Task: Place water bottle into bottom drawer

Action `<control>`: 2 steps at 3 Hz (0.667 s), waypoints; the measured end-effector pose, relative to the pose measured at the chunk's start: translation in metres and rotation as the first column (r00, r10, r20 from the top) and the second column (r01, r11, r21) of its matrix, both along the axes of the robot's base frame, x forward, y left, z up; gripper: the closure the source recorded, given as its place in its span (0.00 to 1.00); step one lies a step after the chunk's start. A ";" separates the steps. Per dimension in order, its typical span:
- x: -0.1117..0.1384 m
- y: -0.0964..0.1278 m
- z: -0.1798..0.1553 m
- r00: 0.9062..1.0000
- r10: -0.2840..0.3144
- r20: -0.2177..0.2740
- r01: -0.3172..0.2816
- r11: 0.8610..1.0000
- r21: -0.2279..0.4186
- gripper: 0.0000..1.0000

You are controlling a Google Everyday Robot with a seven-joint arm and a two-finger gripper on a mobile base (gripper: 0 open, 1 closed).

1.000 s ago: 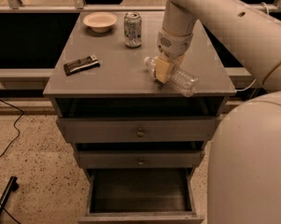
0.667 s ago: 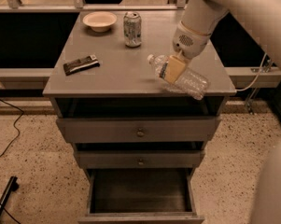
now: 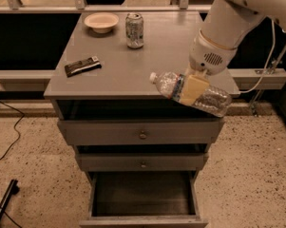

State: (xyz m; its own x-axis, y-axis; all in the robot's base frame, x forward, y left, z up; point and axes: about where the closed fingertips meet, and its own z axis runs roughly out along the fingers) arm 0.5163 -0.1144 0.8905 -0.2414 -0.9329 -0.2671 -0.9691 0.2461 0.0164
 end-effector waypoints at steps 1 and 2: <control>-0.009 0.002 -0.014 0.999 0.044 -0.018 -0.044 0.999 -0.015 1.00; -0.005 0.005 -0.014 0.999 0.047 0.006 -0.047 0.998 -0.035 1.00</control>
Offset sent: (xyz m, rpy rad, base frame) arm -0.0063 0.0045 -0.0218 -0.0822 -0.0132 0.0636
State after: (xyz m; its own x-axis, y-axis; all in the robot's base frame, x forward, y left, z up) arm 0.5111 -0.1095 0.8764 -0.1952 -0.9521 -0.2356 -0.9797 0.2004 0.0016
